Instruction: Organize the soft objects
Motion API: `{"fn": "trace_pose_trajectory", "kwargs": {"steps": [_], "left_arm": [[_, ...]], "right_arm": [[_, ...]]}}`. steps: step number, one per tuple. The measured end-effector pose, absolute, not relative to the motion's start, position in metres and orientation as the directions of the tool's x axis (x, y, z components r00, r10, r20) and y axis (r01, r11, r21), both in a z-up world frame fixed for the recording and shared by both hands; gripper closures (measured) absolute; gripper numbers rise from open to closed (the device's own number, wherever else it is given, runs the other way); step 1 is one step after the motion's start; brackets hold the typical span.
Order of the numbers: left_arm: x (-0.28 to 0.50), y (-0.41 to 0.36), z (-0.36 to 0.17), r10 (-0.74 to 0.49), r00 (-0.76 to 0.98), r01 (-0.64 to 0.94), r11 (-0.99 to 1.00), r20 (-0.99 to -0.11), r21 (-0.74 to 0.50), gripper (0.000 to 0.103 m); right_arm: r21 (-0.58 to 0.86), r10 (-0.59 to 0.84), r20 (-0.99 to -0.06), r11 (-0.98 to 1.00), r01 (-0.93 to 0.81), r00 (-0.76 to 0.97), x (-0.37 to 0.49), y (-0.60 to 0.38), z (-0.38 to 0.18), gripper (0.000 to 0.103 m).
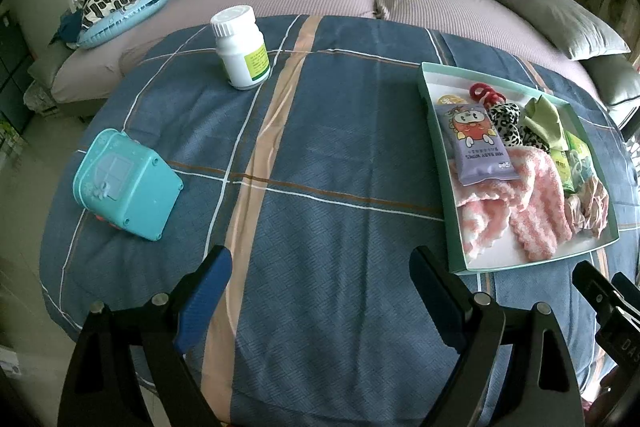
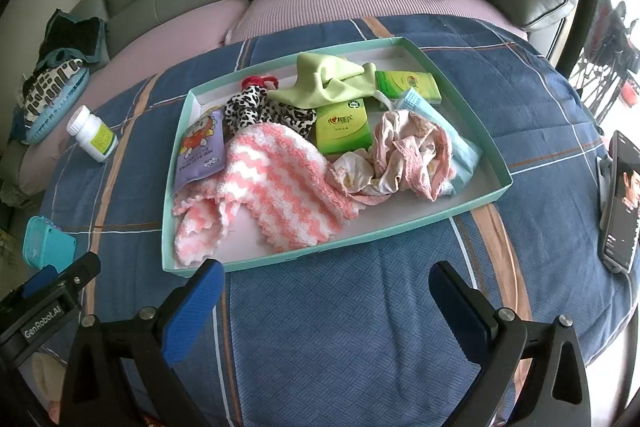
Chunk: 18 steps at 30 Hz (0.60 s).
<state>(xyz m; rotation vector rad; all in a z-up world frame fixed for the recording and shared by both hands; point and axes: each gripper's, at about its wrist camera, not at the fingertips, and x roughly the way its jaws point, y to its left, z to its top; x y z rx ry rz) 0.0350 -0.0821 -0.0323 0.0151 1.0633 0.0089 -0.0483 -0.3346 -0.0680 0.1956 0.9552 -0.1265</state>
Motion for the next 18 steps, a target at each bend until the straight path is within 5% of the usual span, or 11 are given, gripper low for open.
{"fn": "trace_pose_trajectory", "kwargs": {"steps": [18], "left_arm": [[0.0355,-0.0817,-0.0336,0.009,0.483,0.000,1.000,-0.875,0.010,0.012]], "right_arm": [[0.112,-0.021,-0.825,0.973,0.200,0.564,-0.0478,-0.3362,-0.0702,0.000]]}}
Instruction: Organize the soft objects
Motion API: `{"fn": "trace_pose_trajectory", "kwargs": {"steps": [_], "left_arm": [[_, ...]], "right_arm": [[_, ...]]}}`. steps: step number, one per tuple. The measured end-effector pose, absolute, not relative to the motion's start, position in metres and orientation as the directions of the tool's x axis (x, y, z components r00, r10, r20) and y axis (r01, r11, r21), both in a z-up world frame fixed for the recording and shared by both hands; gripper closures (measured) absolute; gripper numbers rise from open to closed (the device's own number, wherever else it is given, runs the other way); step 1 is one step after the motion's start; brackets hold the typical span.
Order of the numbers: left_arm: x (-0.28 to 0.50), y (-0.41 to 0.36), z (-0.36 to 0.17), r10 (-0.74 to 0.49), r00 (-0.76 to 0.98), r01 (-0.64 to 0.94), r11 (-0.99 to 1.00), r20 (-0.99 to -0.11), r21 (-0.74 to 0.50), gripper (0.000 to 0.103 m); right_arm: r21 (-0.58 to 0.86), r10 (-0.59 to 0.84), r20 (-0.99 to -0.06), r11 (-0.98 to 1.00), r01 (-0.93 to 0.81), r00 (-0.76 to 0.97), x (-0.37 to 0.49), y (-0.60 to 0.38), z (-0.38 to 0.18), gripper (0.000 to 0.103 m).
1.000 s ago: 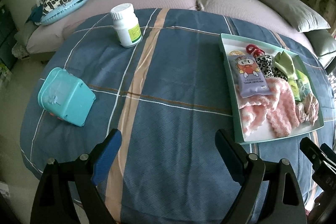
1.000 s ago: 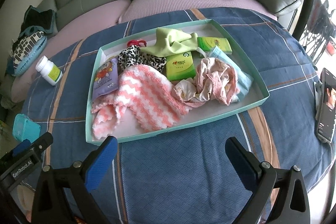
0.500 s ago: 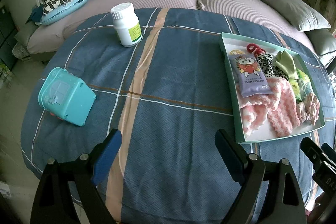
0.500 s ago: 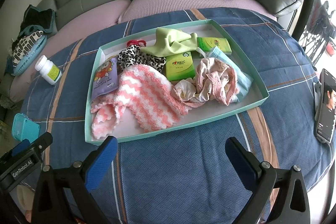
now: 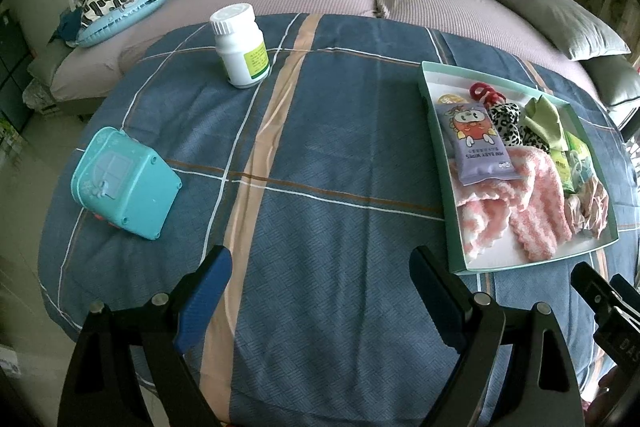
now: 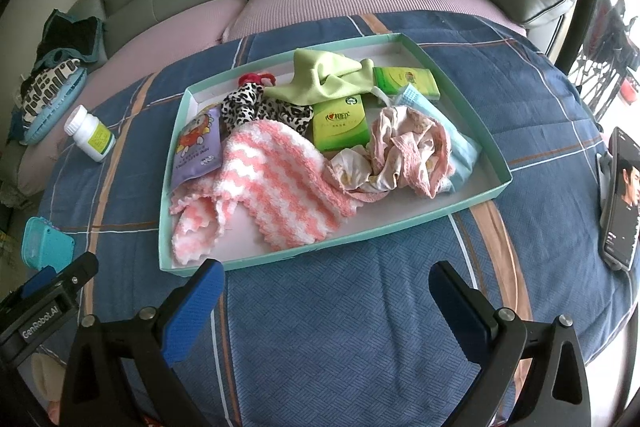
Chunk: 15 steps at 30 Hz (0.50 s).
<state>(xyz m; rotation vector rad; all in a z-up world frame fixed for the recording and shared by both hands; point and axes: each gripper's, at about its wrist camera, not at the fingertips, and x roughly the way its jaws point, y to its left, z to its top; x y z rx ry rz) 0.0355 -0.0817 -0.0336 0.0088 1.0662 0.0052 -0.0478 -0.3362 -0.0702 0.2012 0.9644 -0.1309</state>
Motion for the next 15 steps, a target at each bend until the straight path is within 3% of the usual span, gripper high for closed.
{"fn": "trace_pose_trajectory", "kwargs": {"steps": [15], "left_arm": [[0.0353,-0.0819,-0.0344,0.008,0.481,-0.002,1.000,-0.876,0.009,0.012]], "right_arm": [[0.112,-0.023,-0.829,0.972,0.207,0.558,-0.0474,-0.3375,-0.0723,0.000]]}}
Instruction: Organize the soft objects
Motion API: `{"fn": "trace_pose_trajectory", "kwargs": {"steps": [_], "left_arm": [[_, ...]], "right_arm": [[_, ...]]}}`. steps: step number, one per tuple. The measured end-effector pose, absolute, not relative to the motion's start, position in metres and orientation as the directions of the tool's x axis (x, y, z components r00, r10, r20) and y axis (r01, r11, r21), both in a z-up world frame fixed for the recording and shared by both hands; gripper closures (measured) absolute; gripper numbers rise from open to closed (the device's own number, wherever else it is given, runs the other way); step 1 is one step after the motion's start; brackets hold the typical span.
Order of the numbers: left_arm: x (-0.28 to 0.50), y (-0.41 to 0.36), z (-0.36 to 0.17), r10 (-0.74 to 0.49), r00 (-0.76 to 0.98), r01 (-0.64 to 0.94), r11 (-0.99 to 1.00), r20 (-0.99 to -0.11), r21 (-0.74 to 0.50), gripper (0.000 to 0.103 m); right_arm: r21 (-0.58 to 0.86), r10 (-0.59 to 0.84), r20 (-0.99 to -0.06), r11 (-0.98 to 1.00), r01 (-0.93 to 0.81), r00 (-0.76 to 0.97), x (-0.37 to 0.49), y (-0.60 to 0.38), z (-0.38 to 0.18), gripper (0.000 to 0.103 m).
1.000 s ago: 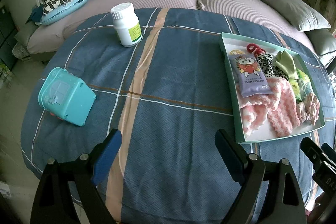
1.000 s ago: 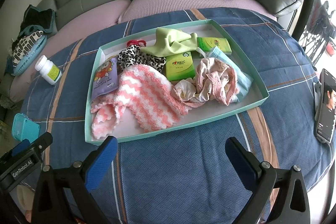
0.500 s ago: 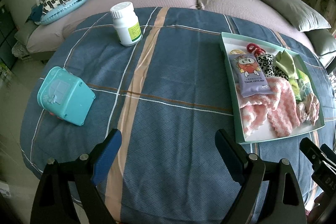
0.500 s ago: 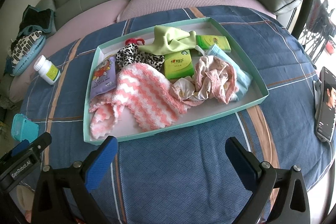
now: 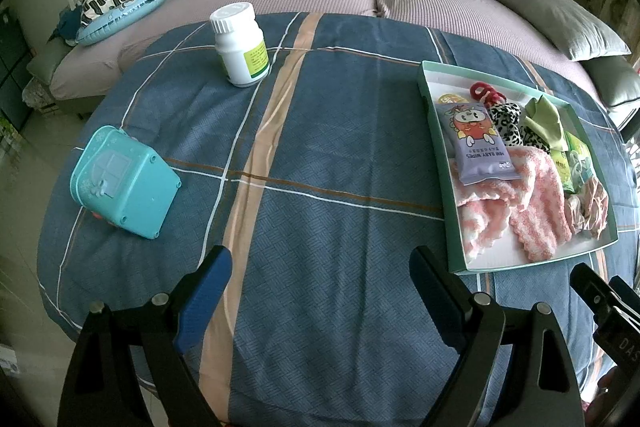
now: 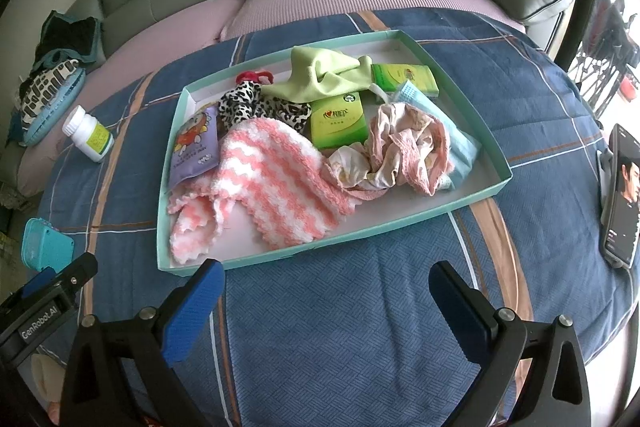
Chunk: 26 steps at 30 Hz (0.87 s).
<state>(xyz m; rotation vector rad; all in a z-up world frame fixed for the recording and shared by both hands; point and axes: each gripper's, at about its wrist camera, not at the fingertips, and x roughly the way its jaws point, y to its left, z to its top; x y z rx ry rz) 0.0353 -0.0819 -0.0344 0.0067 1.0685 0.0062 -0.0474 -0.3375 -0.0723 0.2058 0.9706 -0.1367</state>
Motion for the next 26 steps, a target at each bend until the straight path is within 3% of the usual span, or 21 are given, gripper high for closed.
{"fn": "trace_pose_trajectory", "kwargs": {"steps": [26], "left_arm": [[0.0367,-0.0843,-0.0351,0.004,0.479,0.012,1.000,-0.878,0.011,0.012]], "right_arm": [[0.117,-0.025,-0.836,0.968,0.223,0.548,-0.0474,-0.3396,-0.0741,0.000]]}}
